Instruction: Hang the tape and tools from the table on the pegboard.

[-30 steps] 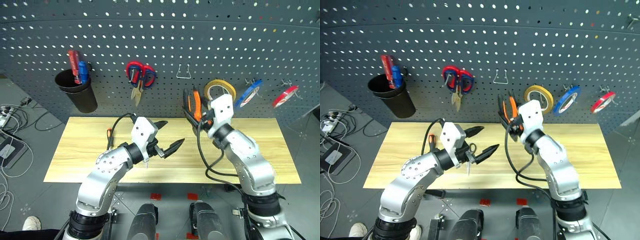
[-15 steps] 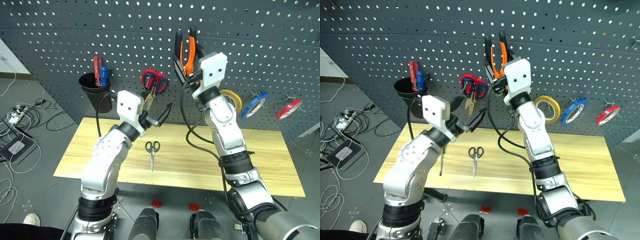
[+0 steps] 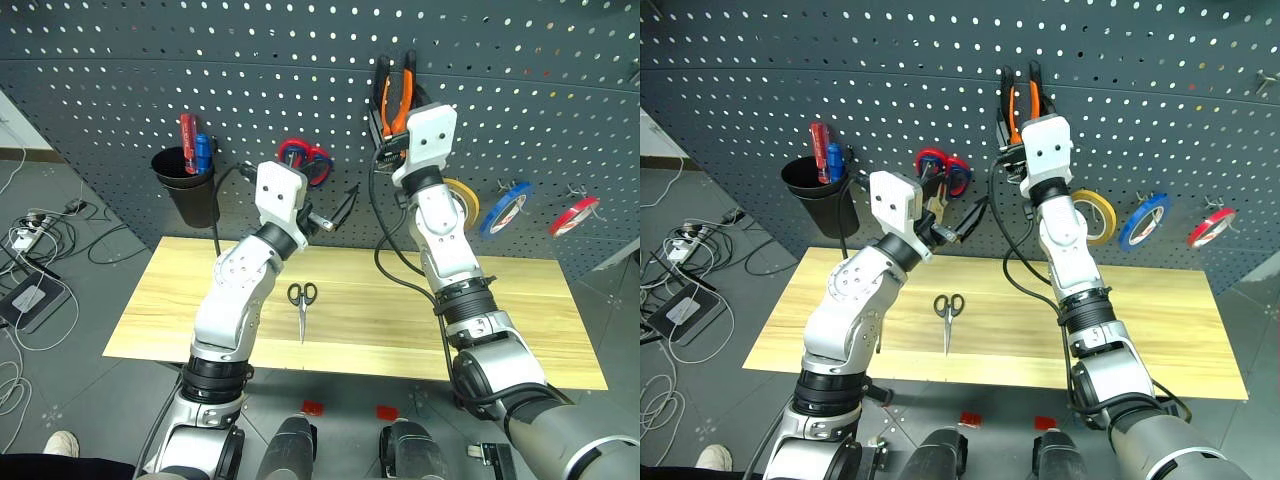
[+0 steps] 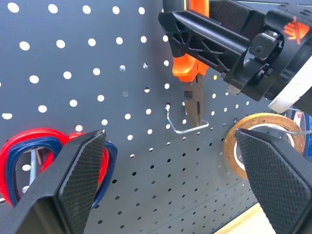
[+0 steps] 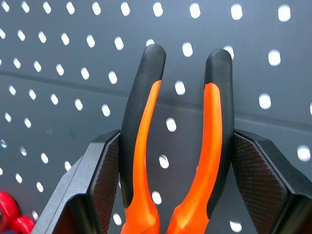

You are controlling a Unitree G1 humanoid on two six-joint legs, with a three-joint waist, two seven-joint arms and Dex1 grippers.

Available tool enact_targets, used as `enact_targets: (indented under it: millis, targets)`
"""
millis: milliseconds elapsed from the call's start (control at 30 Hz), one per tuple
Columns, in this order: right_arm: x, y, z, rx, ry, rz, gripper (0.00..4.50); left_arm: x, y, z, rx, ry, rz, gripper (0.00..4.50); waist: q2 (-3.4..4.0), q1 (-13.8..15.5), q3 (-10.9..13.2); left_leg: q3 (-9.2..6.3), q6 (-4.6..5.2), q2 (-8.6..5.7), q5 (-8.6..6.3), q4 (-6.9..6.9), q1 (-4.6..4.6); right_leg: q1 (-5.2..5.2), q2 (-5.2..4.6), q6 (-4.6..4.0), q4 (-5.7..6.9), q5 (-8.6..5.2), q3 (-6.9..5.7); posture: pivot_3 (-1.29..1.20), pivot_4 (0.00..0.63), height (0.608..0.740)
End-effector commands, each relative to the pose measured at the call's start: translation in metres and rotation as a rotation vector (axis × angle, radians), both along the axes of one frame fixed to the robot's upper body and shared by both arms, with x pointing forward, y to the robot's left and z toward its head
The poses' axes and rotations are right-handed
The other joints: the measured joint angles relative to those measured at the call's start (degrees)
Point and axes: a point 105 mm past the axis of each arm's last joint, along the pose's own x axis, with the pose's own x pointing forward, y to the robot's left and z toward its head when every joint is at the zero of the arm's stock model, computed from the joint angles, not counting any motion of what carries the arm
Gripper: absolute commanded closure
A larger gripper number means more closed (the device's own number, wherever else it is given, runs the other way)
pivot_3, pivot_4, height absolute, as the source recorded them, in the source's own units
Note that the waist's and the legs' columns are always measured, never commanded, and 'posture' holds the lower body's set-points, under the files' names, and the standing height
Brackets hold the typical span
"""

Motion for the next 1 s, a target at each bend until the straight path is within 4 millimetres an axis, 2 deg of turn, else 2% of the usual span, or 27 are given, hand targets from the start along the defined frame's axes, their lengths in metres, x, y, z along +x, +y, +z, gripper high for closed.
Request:
enact_targets:
  millis: [33, 133, 233, 300, 600, 667, 733, 833, 967, 1000]
  targets:
    - [-0.005, -0.002, 0.009, 0.028, -0.043, -0.016, 1.41, -0.003, -0.005, 0.011, -0.001, -0.045, -0.026, 0.0, 0.01, -0.1, 0.0, 0.0, 0.0, 0.0, 0.0, 0.0, 0.0, -0.01, 0.0, 0.0, 0.0, 0.0, 0.0, 0.19, 0.158, 0.74]
    - [-0.003, -0.002, 0.002, 0.033, -0.012, -0.014, 1.41, -0.003, -0.005, 0.01, 0.003, -0.041, -0.03, 0.0, 0.01, -0.3, 0.0, 0.0, 0.0, 0.0, 0.0, 0.0, 0.0, -0.01, 0.0, 0.0, 0.02, 0.0, 0.0, 0.19, 0.165, 0.74]
    - [-0.003, -0.003, -0.005, 0.039, 0.011, -0.005, 0.42, -0.002, -0.003, 0.01, 0.006, -0.039, -0.028, 0.0, 0.01, -0.5, 0.0, -0.01, 0.0, 0.01, 0.0, 0.0, 0.0, -0.01, 0.0, 0.0, 0.03, 0.0, 0.0, 0.19, 0.17, 0.74]
    - [-0.004, -0.004, -0.008, 0.035, 0.018, -0.005, 0.05, -0.001, -0.002, 0.01, 0.008, -0.039, -0.025, 0.0, 0.01, -0.8, 0.0, -0.02, 0.0, 0.01, 0.0, 0.0, 0.0, 0.0, 0.0, 0.0, 0.04, 0.0, -0.01, 0.18, 0.173, 0.74]
    - [-0.014, -0.013, -0.02, 0.016, 0.069, 0.037, 0.05, -0.006, 0.001, 0.001, 0.018, -0.01, -0.027, 0.0, 0.01, -1.1, 0.0, -0.03, 0.01, 0.0, 0.0, 0.0, 0.0, 0.01, 0.0, 0.0, 0.03, 0.0, 0.01, 0.17, 0.182, 0.74]
    - [-0.027, -0.009, -0.028, -0.027, 0.1, 0.134, 0.05, -0.011, 0.005, -0.006, 0.025, 0.013, -0.029, 0.0, 0.03, -1.1, 0.0, -0.05, 0.01, 0.01, 0.0, 0.0, 0.0, 0.0, 0.0, 0.0, 0.04, 0.0, 0.0, 0.16, 0.186, 0.74]
    - [-0.049, -0.001, -0.039, -0.093, 0.133, 0.271, 0.05, -0.018, 0.008, -0.016, 0.027, 0.052, -0.035, 0.0, 0.05, -1.1, 0.0, -0.05, 0.03, 0.01, -0.02, -0.01, 0.0, 0.01, 0.0, 0.0, 0.01, 0.0, 0.02, 0.15, 0.195, 0.74]
    - [-0.073, 0.0, -0.049, -0.154, 0.184, 0.384, 0.05, -0.028, 0.012, -0.032, 0.048, 0.107, -0.038, 0.0, 0.1, -1.1, 0.1, -0.08, 0.08, 0.01, -0.04, -0.01, -0.01, 0.03, 0.0, 0.0, -0.05, 0.0, 0.05, 0.15, 0.209, 0.74]
    - [-0.097, 0.0, -0.066, -0.254, 0.275, 0.502, 0.05, -0.03, 0.021, -0.066, 0.147, 0.221, 0.011, 0.0, 0.36, -1.1, 0.5, -0.14, 0.14, 0.0, -0.08, 0.02, 0.1, 0.16, 0.0, 0.0, -0.03, 0.0, 0.05, 0.13, 0.235, 0.74]
    - [-0.104, 0.001, -0.073, -0.295, 0.307, 0.541, 0.05, -0.027, 0.026, -0.075, 0.159, 0.27, 0.052, 0.0, 0.42, -1.1, 0.7, -0.15, 0.33, 0.0, -0.18, -0.01, 0.34, 0.46, 0.0, -0.01, -0.13, -0.01, 0.01, 0.12, 0.247, 0.74]
